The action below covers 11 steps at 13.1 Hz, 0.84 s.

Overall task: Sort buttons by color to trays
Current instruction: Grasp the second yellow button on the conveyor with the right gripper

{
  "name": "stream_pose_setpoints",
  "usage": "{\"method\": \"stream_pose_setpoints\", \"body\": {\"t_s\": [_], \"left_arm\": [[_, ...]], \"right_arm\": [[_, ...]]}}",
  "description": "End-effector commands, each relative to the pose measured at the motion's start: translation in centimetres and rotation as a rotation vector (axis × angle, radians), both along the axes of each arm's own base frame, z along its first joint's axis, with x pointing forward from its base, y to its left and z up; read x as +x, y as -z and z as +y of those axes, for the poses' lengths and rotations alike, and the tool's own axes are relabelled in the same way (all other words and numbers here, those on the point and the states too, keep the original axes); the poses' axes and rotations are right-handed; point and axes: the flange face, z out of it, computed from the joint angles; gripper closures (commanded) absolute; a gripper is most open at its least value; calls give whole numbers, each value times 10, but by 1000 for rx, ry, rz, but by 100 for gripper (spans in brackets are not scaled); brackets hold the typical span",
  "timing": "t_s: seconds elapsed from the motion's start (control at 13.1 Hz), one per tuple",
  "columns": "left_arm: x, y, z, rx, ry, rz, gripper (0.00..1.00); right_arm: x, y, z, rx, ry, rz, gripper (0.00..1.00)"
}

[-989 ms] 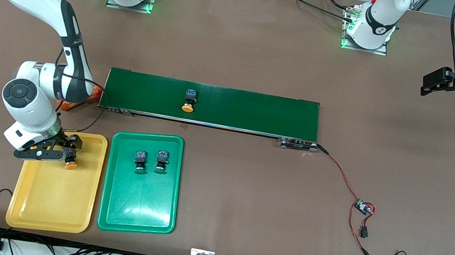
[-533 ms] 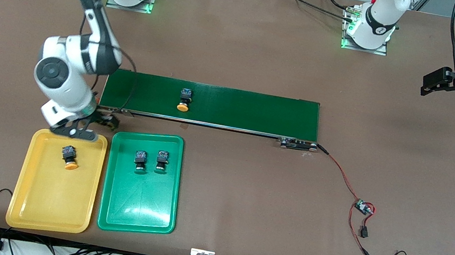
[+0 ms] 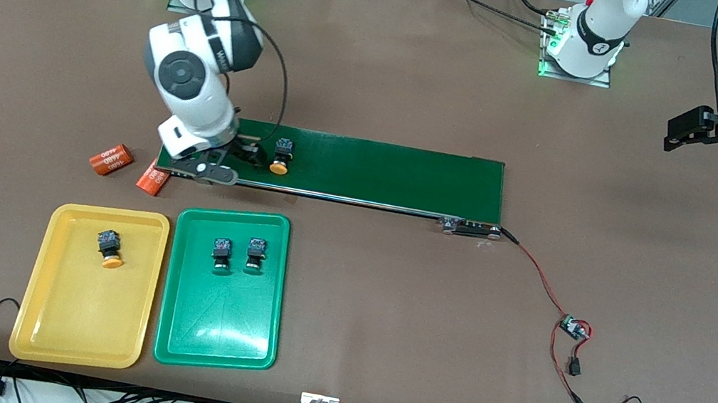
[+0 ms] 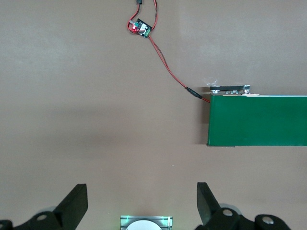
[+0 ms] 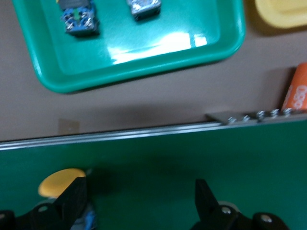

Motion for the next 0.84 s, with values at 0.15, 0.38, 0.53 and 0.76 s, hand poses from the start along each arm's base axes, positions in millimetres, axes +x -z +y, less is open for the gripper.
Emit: {"method": "stream_pose_setpoints", "body": {"t_s": [0.15,0.38,0.53,0.76], "left_arm": [[2,-6,0,-10,12,10,0],[0,-5,-1,-8,4,24,0],[1,-4,1,-11,7,24,0],[1,-4,1,-13,7,24,0]], "right_arm": [[-15,-3,17,24,21,-24,0],[-38,21,33,59,-23,-35,0],[-43,34,35,64,-31,-27,0],[-45,41,34,59,-42,-15,27]]}}
